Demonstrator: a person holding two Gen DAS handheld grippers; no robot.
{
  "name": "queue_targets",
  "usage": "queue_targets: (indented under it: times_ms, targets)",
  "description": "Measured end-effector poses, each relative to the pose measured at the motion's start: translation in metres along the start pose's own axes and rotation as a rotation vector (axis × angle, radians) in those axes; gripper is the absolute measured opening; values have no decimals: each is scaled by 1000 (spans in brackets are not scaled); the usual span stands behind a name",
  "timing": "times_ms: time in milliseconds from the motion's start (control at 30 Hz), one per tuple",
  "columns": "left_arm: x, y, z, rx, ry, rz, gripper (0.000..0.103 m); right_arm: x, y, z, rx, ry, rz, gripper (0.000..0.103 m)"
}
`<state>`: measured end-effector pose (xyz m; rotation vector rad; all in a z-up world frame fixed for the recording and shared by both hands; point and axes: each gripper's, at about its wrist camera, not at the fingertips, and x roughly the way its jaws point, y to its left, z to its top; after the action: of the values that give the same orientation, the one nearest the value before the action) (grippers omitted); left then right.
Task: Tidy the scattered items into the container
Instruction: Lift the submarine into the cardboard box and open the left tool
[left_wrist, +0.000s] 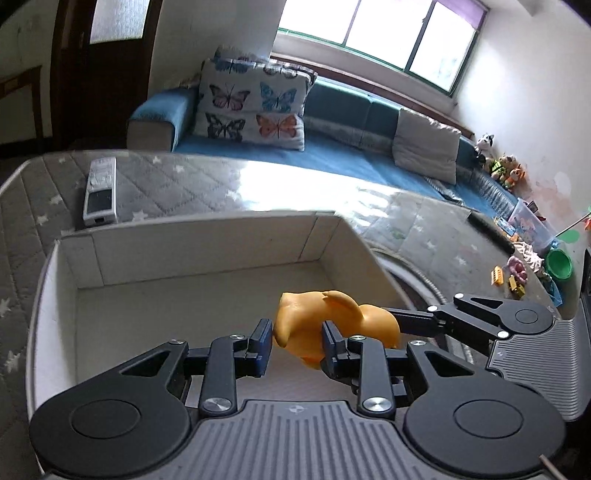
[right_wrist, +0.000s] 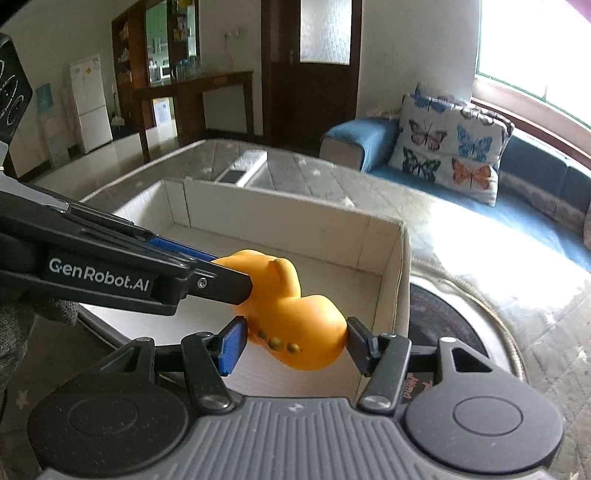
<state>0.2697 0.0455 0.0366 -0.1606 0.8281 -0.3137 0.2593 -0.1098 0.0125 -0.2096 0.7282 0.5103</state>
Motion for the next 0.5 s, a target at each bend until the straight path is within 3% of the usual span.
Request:
queue_targets:
  times_ms: [500]
  targets:
    - [14,7,-3,-34,26,24,32,6,4,-5,-19,15,-13,59]
